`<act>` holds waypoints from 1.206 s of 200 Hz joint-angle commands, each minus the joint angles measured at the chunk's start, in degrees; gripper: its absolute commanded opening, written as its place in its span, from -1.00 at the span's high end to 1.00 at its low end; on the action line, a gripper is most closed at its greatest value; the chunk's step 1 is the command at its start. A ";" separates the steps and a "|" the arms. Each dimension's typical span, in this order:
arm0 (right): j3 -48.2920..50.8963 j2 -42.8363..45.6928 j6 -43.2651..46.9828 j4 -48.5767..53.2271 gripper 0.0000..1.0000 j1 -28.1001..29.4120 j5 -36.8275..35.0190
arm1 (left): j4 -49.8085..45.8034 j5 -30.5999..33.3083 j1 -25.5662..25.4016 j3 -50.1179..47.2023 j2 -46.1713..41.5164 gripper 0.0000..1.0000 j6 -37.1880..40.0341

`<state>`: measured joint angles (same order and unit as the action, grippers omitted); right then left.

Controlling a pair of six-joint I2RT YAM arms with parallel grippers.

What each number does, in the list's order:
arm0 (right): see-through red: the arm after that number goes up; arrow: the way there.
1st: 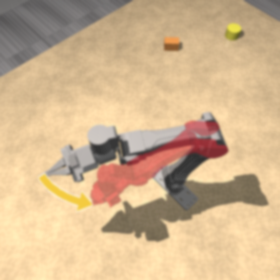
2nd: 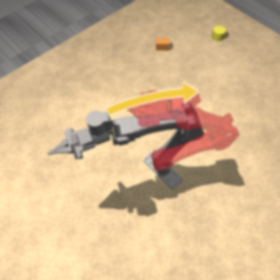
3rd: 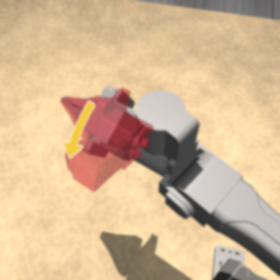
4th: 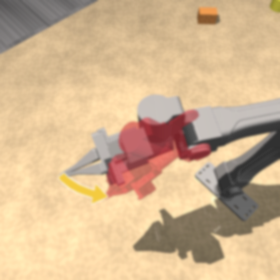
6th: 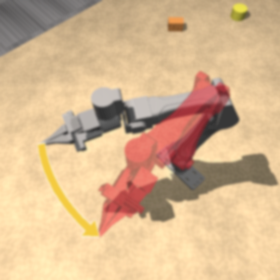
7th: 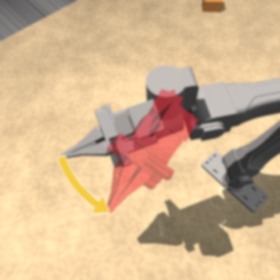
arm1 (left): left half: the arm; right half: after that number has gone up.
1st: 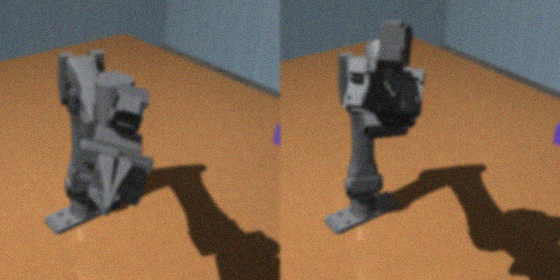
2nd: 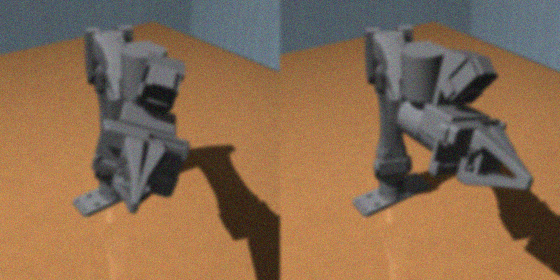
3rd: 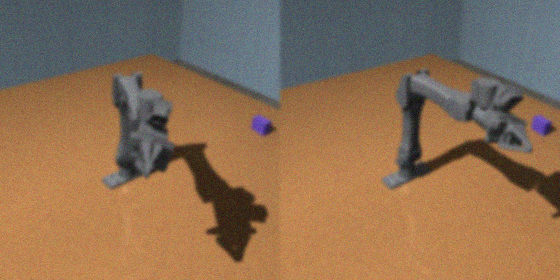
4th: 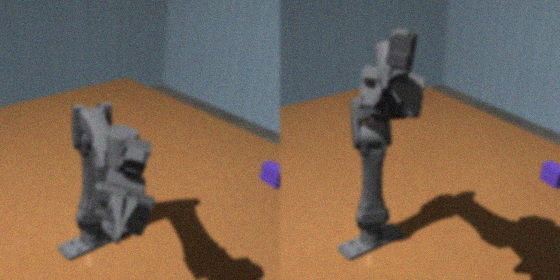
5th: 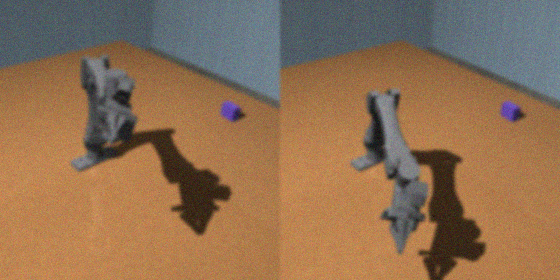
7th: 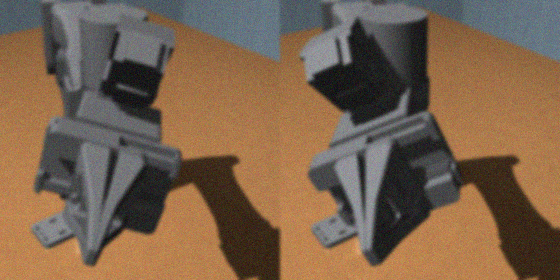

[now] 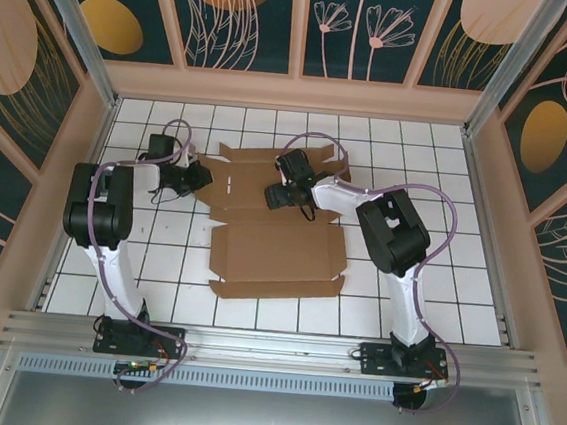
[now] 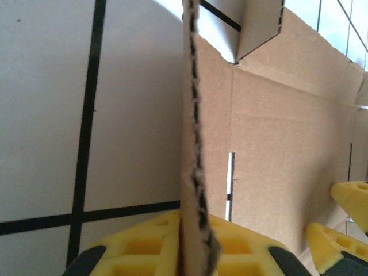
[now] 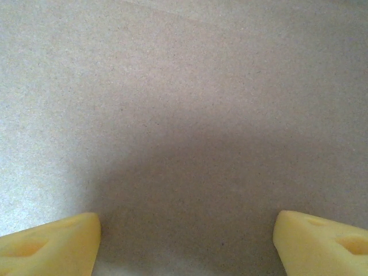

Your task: Fold the paper box

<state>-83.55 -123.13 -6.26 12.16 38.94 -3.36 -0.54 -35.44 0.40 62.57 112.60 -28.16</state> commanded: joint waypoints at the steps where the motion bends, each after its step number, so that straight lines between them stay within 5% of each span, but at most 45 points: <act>1: 3.64 -4.49 -1.05 7.61 -0.61 -0.44 4.33 | -4.29 2.94 -1.26 2.36 -3.44 0.81 0.89; 87: 3.66 -4.14 -1.89 7.61 -0.60 -0.57 3.19 | -23.35 26.14 -12.50 16.61 -0.51 0.81 -0.86; 142: 4.00 -3.74 -2.04 7.35 -0.60 -0.69 2.83 | -29.79 31.31 -19.57 25.34 4.01 0.51 -2.39; 190: 4.27 -3.46 -2.43 7.29 -0.60 -0.66 2.78 | -42.97 46.64 -27.47 40.07 14.00 0.41 -2.28; 241: 4.62 -3.02 -2.51 7.35 -0.60 -0.89 2.74 | -44.00 48.07 -28.02 42.99 14.27 0.67 -3.01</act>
<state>-82.74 -122.74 -6.48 11.05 38.54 -3.38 -42.52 12.62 -27.09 103.50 127.61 -30.50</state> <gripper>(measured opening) 0.799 0.195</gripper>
